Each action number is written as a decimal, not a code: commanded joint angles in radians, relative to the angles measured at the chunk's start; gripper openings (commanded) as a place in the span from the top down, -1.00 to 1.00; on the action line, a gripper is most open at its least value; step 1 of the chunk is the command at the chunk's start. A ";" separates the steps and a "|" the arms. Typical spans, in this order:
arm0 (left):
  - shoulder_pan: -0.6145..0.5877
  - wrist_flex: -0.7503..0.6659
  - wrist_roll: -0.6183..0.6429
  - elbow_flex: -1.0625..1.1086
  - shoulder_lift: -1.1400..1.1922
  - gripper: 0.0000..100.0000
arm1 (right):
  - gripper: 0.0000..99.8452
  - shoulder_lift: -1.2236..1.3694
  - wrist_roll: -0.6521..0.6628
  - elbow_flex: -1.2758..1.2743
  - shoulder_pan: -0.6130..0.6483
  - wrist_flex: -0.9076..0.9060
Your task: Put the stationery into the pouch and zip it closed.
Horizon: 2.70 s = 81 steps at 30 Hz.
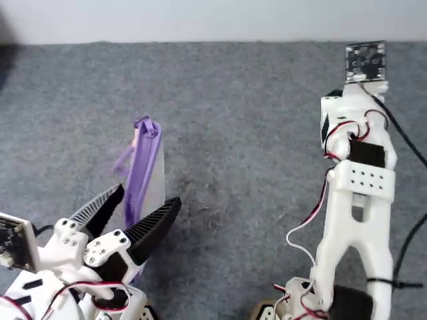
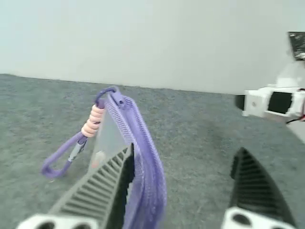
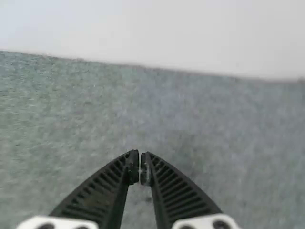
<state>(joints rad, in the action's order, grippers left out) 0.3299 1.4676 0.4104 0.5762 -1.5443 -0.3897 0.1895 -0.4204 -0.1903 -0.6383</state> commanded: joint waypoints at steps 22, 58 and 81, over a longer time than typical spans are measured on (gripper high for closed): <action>0.035 -0.091 0.121 0.038 -0.005 0.44 | 0.98 -0.532 -0.298 0.005 0.131 -0.616; -0.315 0.061 0.023 0.329 -0.008 0.44 | 0.98 -1.392 -0.196 -0.758 0.246 -0.791; -0.324 -0.114 0.017 0.466 -0.008 0.44 | 0.98 -1.422 0.048 -1.261 0.242 -0.354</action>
<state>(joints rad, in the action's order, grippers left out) 0.0199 1.4139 0.4427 1.0088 -1.5443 -1.7967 0.2294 -1.6632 0.0522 -1.0081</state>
